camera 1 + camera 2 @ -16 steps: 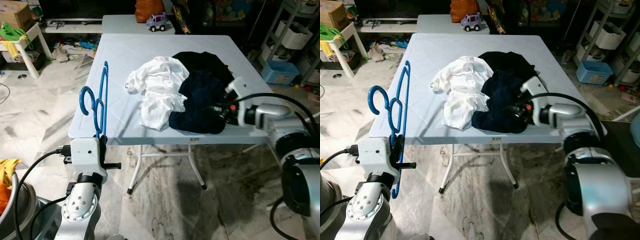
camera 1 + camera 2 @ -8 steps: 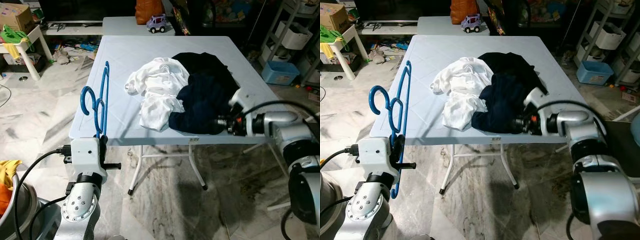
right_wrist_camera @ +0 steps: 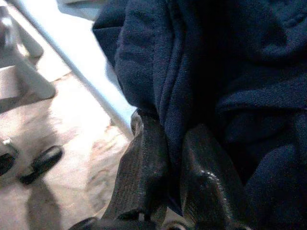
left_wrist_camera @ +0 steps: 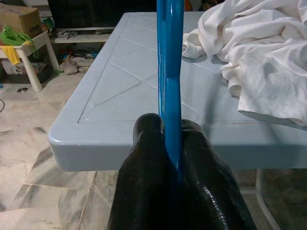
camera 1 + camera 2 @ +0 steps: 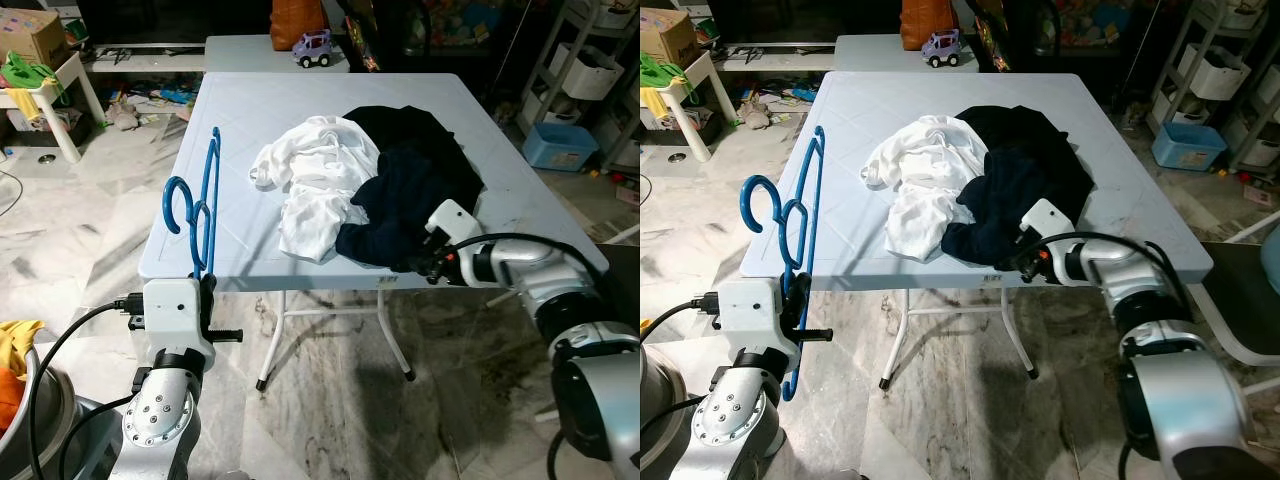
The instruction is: Hang hanger
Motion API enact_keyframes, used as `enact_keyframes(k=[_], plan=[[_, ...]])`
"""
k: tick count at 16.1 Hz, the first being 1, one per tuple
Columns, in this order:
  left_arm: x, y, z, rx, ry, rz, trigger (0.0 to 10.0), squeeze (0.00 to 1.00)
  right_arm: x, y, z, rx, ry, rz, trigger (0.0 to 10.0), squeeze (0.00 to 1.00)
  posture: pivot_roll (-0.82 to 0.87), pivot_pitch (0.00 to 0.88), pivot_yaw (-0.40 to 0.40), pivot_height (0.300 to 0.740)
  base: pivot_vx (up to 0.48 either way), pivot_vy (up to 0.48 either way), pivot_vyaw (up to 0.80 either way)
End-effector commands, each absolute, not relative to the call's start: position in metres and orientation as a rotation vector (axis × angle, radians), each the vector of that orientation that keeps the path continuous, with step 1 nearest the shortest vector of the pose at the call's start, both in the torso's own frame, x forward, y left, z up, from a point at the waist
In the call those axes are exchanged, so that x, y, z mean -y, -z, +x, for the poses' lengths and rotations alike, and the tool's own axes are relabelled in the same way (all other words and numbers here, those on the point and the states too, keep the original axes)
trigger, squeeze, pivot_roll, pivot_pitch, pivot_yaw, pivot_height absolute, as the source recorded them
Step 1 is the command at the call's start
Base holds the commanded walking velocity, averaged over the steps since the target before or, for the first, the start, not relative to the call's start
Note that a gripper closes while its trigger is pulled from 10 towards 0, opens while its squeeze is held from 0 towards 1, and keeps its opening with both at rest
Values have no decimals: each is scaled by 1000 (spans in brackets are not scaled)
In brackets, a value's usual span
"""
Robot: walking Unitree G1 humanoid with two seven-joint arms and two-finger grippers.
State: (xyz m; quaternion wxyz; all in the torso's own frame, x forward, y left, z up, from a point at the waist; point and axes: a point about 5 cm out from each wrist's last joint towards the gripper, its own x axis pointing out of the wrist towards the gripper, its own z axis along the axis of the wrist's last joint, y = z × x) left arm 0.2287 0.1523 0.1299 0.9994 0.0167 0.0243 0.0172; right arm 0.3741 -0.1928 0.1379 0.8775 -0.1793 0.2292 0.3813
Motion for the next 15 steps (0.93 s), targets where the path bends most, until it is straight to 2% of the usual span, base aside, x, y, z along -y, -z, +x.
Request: enact_keyframes(k=[1,9,15], plan=[[-152,-133,228,-40,-31,39,10000,0,194,-140,378,-489,-724,-383,10000,0,114,32,-40,740,0,0,0],[-150,-133,224,-45,-30,39,10000,0,151,-128,384,-448,-654,-338,10000,0,131,48,-47,740,0,0,0],[-151,-133,217,-60,-42,42,10000,0,89,-136,390,-370,-627,-253,10000,0,160,76,-57,740,0,0,0]])
